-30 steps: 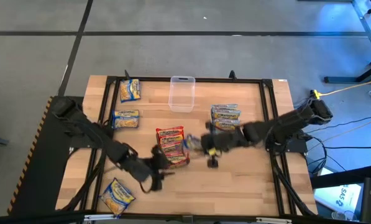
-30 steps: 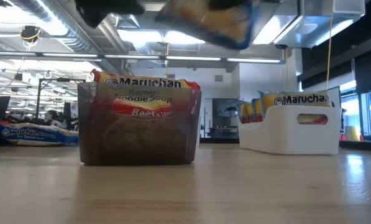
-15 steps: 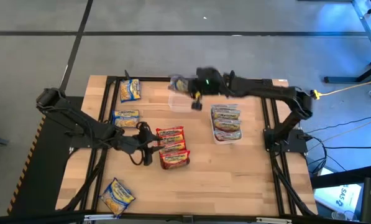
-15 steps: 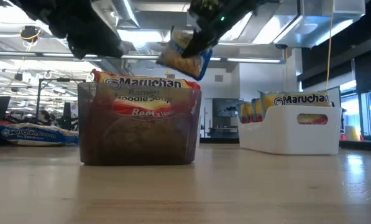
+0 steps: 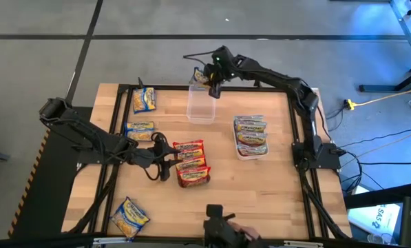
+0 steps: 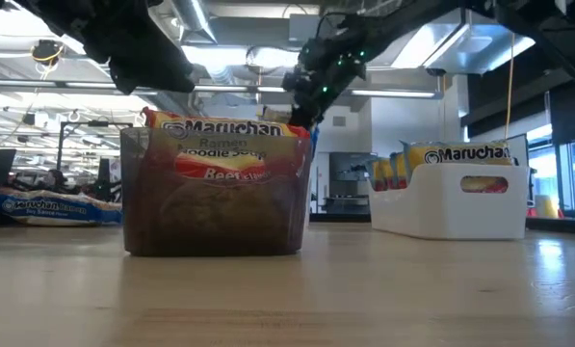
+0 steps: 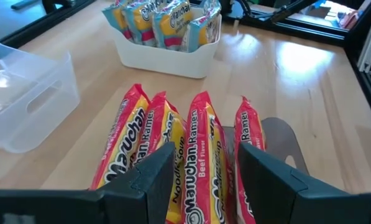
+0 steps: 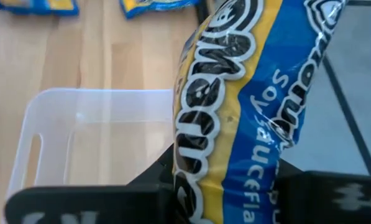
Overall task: Sort Maruchan noodles
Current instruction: Put the blue noodle pack into the transparent bin
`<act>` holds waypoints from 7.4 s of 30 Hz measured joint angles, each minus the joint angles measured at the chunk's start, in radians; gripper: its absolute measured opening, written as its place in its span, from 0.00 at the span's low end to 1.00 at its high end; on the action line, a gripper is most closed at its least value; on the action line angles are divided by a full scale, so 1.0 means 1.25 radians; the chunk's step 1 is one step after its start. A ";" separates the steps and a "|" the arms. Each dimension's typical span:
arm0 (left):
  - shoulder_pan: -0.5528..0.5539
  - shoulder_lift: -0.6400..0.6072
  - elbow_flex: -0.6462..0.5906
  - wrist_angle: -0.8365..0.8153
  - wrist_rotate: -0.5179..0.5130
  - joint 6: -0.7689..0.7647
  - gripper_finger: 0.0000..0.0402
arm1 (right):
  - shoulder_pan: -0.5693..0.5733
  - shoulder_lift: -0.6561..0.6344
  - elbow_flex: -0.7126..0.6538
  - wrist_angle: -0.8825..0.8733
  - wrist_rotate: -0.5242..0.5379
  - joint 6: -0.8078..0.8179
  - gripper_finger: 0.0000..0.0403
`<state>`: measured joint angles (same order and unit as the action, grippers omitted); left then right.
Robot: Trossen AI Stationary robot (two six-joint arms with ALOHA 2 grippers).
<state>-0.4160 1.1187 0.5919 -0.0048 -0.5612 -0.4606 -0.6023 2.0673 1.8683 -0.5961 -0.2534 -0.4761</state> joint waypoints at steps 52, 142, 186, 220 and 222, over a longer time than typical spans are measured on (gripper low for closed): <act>0.000 0.001 0.000 0.002 -0.004 0.022 0.42 | 0.017 0.170 0.000 0.038 0.141 -0.061 0.50; -0.485 0.554 0.485 -0.682 0.584 -1.031 0.42 | 1.204 -0.279 -0.778 0.164 0.712 1.176 0.46; -0.190 0.663 0.555 -0.214 0.242 -0.326 0.42 | 1.007 -0.132 -0.778 0.751 0.520 1.346 0.81; -0.253 0.713 0.407 0.048 0.093 -0.359 0.42 | 0.958 0.024 -0.646 0.834 0.511 1.387 0.81; -0.250 0.721 0.407 0.077 0.094 -0.342 0.42 | 0.957 0.025 -0.647 0.839 0.510 1.365 0.81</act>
<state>-0.7281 2.0201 1.1007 0.0915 -0.4438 -0.8883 0.5935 2.0989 1.0597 0.4526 0.3846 1.2298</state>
